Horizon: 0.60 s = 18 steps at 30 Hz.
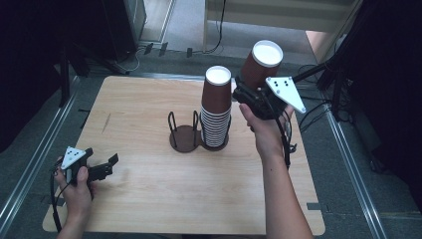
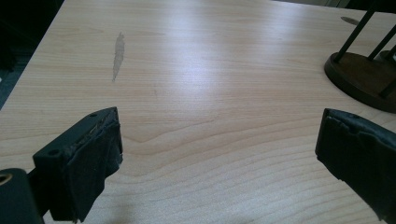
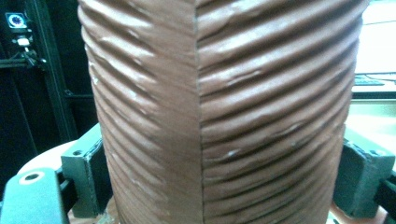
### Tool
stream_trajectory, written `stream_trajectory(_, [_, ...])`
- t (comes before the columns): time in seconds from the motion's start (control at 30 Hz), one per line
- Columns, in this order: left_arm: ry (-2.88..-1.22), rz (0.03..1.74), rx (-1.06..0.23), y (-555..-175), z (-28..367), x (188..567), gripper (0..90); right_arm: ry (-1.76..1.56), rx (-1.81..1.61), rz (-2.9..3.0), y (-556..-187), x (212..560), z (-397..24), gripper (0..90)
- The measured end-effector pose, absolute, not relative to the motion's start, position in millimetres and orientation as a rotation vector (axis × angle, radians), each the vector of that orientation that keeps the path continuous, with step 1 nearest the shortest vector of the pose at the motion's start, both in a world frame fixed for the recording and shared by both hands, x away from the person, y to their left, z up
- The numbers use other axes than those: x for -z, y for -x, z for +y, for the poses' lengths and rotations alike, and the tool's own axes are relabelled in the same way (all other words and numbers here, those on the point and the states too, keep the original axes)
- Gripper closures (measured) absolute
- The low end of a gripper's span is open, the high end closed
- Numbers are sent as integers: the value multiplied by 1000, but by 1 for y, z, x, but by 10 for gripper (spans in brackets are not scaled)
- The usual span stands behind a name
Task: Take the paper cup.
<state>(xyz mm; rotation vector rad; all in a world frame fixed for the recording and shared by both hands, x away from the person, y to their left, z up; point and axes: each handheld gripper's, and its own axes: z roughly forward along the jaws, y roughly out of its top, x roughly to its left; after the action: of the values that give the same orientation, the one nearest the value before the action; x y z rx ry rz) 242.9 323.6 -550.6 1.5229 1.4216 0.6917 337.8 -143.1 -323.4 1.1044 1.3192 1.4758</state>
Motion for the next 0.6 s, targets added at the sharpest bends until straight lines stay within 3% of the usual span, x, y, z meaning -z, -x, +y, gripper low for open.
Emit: stream_trajectory(0.6, [-1525, 1418, -685, -243, 323, 551, 12, -1164, -1435, 1317, -324, 353, -168, 117])
